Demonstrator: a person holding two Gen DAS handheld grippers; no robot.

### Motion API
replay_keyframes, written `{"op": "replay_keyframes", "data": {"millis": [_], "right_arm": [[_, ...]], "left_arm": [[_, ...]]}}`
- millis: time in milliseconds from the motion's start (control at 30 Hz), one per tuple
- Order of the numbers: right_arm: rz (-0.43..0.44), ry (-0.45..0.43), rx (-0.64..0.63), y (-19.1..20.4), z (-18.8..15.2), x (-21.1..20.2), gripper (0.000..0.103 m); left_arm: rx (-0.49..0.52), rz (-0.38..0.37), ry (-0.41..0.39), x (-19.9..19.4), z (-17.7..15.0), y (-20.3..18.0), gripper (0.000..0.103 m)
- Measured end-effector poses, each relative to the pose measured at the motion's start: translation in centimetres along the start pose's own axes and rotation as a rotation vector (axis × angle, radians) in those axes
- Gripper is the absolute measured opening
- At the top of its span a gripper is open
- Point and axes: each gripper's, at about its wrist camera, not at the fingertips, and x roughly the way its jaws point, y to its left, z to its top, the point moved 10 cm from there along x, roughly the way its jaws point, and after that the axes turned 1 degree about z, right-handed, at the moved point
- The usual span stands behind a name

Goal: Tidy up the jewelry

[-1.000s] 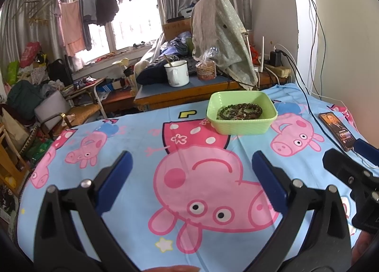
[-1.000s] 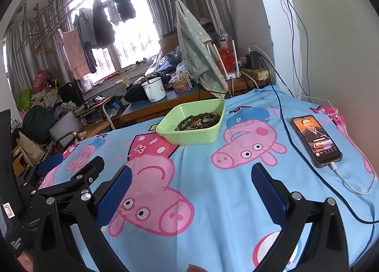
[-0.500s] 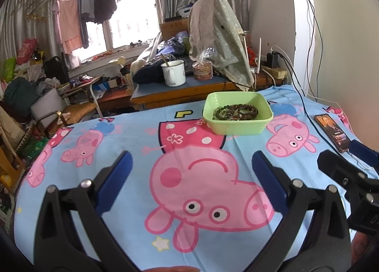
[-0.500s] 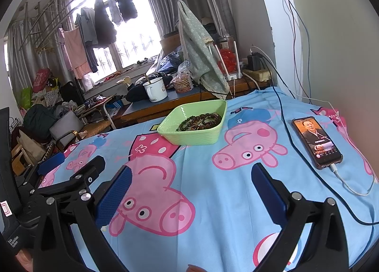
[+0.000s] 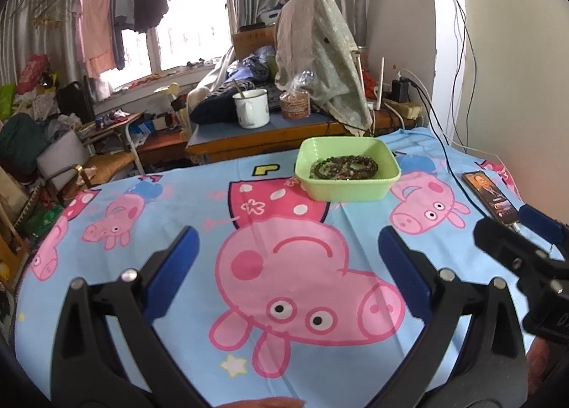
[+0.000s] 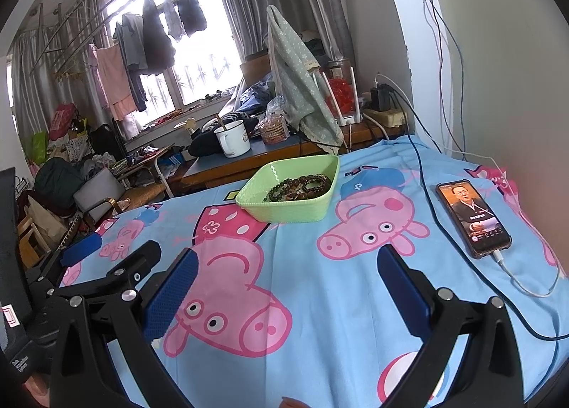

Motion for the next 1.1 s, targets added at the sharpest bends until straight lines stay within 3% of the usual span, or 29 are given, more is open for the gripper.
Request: {"op": "replay_keyframes", "data": {"millis": [1100], "right_arm": [[0.004, 0.021, -0.007, -0.10, -0.35, 0.76, 0.075]], "left_arm": [[-0.015, 0.004, 0.017, 0.43, -0.44, 0.53, 0.097]]}}
